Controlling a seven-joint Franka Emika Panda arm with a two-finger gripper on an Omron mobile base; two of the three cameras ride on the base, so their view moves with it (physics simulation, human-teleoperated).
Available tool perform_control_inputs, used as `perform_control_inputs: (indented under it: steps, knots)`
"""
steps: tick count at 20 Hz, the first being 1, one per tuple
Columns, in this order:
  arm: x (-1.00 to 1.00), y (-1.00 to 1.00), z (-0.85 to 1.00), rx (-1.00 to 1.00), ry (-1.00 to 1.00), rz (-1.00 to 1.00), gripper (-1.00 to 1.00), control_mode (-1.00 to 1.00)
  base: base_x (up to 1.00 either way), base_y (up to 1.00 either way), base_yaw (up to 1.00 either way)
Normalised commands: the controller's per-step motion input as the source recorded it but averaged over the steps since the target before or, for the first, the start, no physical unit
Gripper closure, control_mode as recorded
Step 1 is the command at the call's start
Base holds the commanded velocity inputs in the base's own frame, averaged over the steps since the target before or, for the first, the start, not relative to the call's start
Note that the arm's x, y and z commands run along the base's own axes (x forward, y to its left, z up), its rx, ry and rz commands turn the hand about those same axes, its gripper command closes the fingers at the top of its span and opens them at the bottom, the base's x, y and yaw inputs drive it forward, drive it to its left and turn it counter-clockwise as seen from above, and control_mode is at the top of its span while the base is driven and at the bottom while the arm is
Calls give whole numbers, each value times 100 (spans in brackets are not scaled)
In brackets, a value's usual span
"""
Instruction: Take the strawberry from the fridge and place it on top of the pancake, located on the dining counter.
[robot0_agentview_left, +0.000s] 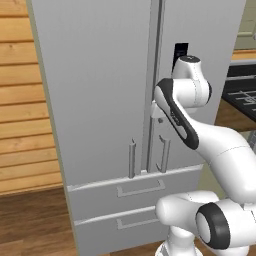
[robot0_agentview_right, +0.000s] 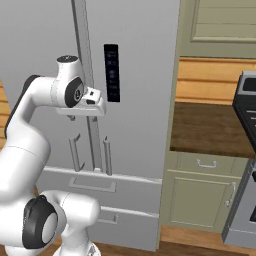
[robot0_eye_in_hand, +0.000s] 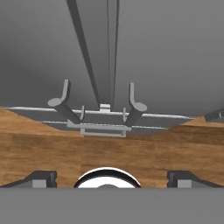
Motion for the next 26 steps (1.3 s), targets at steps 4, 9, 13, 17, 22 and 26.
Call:
perform_control_inputs:
  steps: [4,9,13,17,22,26]
  knots:
    - [0,0,-18,0,-1,0,-100,-100,0,0,0]
    - [0,0,-20,0,0,0,-100,-100,0,0,0]
    - [0,0,-16,0,0,0,-100,-100,0,0,0]
    - [0,0,-16,0,0,0,-100,-100,0,0,0]
    - [3,0,-19,0,0,0,-100,-100,0,0,0]
    - [19,-10,-21,0,0,0,-100,-100,0,0,0]
